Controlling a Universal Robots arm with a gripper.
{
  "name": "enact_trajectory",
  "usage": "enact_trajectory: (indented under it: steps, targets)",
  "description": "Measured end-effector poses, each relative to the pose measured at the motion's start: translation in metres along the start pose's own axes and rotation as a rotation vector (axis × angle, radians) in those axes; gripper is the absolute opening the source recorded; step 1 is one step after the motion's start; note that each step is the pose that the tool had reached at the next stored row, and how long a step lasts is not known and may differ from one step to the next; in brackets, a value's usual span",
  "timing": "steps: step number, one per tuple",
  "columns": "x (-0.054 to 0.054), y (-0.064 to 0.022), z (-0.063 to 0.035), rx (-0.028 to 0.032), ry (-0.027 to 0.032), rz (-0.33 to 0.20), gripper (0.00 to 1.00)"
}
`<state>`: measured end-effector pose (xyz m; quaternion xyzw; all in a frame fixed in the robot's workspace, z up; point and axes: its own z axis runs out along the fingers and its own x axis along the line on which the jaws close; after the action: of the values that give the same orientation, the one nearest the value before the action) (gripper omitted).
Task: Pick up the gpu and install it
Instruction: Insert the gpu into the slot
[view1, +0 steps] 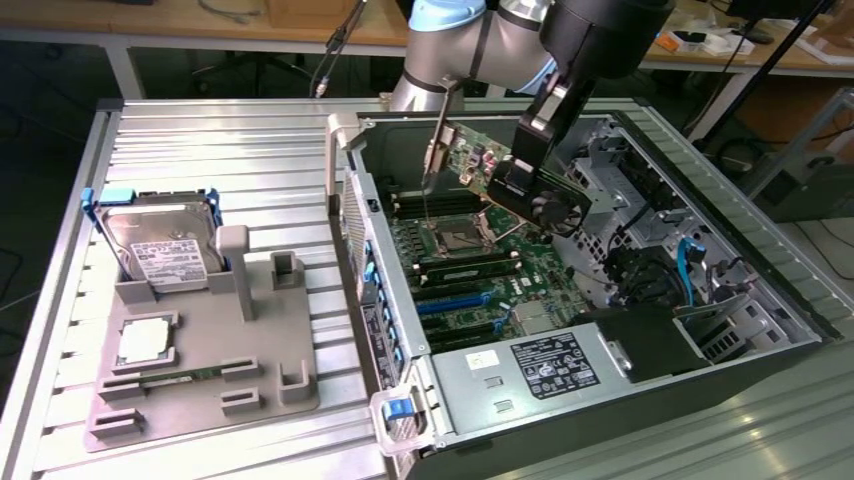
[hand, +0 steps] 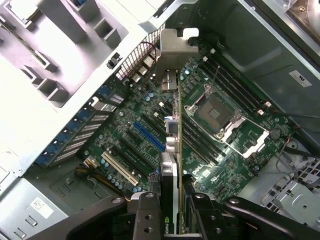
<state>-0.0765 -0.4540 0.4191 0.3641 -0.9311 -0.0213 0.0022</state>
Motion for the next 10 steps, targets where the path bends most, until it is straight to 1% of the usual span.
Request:
enact_trajectory:
  steps: [10]
  targets:
    - [0.0,0.0,0.0,-0.0001,0.0002,-0.005,0.27]
